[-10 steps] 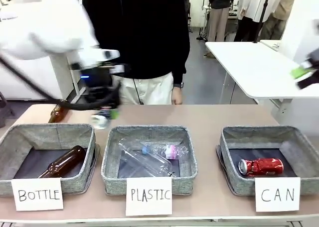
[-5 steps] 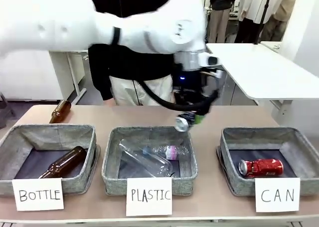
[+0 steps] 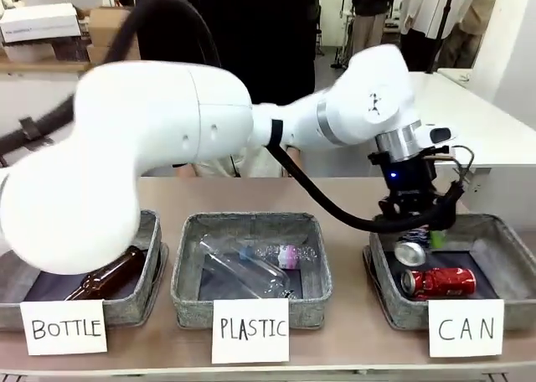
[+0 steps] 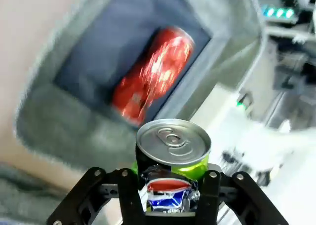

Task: Sort the can waste into the basket.
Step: Pick up the can waste from the table and place it in the right Fabric basket.

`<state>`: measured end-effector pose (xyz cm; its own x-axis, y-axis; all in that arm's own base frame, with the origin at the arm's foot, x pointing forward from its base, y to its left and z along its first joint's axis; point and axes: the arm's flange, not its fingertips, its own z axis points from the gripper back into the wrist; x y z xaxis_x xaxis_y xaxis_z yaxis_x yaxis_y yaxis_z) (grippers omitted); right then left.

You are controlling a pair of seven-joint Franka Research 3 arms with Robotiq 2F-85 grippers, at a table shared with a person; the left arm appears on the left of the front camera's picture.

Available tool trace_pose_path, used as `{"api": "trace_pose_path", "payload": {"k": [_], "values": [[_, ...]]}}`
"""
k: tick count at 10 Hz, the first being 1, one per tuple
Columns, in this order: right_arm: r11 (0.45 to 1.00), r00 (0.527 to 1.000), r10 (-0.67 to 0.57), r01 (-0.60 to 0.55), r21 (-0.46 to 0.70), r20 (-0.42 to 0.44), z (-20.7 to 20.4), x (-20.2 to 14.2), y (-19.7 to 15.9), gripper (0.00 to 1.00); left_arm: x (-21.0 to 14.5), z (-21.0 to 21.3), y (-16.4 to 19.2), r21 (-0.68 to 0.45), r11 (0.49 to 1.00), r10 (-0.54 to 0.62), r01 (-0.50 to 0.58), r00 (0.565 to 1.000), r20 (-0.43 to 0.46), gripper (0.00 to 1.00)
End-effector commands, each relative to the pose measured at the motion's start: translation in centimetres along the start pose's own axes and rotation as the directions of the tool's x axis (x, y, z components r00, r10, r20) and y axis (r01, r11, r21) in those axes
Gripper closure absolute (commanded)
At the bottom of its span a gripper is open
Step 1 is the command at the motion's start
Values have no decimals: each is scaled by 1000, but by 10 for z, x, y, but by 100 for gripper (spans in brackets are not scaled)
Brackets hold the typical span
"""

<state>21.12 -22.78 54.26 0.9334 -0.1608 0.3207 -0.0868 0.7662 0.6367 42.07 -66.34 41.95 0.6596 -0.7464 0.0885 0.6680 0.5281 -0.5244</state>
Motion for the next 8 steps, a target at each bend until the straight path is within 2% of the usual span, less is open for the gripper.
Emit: {"api": "trace_pose_path", "payload": {"k": [1, 3, 4, 5, 6, 8], "values": [[1000, 1000, -6, 6, 8, 12, 3, 1, -1, 0, -12, 6, 3, 39, 999, -26, 29, 997, -73, 64], [1000, 1000, -6, 6, 8, 12, 3, 1, -1, 0, -12, 6, 3, 39, 999, -26, 29, 997, -73, 64], [1000, 1000, -6, 6, 8, 12, 3, 1, -1, 0, -1, -2, 2, 3, 1000, -2, 2, 1000, -18, 64], [1000, 1000, -6, 6, 8, 12, 3, 1, -1, 0, -3, 3, 6, -21, 1000, -20, 20, 1000, -23, 64], [1000, 1000, -6, 6, 8, 12, 3, 1, -1, 0, -4, 8, 7, -37, 998, -58, 59, 998, 22, 64], [1000, 1000, -6, 6, 8, 12, 3, 1, -1, 0, -8, 10, 7, -44, 995, -87, 88, 996, 37, 64]]}}
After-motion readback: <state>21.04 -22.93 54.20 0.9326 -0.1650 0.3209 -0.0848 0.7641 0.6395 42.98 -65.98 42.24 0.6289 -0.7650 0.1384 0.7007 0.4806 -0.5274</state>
